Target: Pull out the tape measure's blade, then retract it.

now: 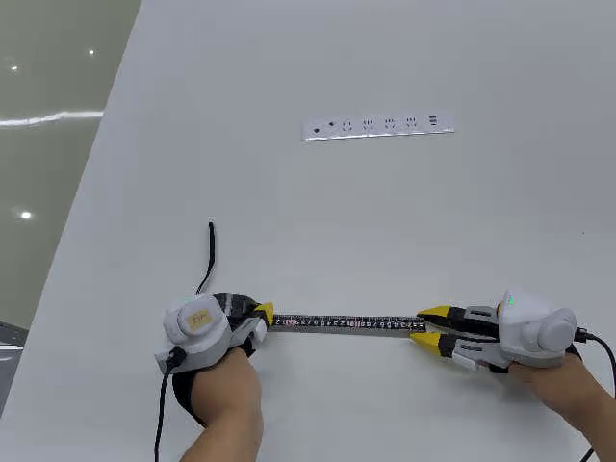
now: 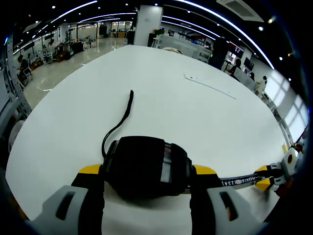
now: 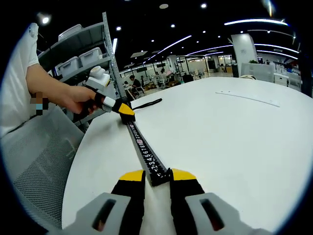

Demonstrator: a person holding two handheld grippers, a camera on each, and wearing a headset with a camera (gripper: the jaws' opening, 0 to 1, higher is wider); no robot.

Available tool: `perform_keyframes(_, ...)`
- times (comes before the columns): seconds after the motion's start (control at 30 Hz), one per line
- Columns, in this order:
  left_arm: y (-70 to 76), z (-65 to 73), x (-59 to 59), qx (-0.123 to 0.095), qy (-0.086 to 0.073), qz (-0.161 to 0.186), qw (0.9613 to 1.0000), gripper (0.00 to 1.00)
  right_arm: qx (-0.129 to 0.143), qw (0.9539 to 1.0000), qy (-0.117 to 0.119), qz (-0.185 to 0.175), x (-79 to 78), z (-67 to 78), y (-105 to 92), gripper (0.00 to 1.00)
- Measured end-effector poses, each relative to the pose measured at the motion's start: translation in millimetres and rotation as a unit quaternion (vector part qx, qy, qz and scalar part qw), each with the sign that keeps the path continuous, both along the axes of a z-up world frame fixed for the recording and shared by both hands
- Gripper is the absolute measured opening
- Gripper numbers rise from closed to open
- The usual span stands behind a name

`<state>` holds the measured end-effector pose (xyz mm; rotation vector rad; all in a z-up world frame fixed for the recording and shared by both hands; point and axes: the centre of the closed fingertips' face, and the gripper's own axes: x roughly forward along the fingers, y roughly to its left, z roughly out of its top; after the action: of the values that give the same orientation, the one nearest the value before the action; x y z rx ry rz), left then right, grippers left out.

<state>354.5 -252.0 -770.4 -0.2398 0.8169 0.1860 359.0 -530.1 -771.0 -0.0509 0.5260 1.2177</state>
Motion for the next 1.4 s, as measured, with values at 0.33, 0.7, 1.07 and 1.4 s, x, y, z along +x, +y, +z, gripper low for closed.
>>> perform_keyframes(0.33,-0.1,-0.7,0.4,-0.001,0.001,0.001,1.0,0.69,-0.001,1.0,0.0,-0.001,1.6,-3.3,-0.1,0.16)
perform_keyframes(0.7,0.2,-1.4,0.3,-0.005,0.001,0.0,1.0,0.69,0.014,0.9998,-0.008,-0.008,1.6,-5.1,-1.1,0.14)
perform_keyframes(1.07,0.2,-1.7,-0.6,-0.007,0.01,-0.003,0.9999,0.68,0.016,0.9998,-0.01,-0.009,2.4,-2.7,-0.2,0.13)
perform_keyframes(1.4,0.6,-2.8,-1.1,-0.009,0.014,-0.004,0.9999,0.68,0.018,0.9997,-0.012,0.007,0.3,-4.3,16.2,0.13)
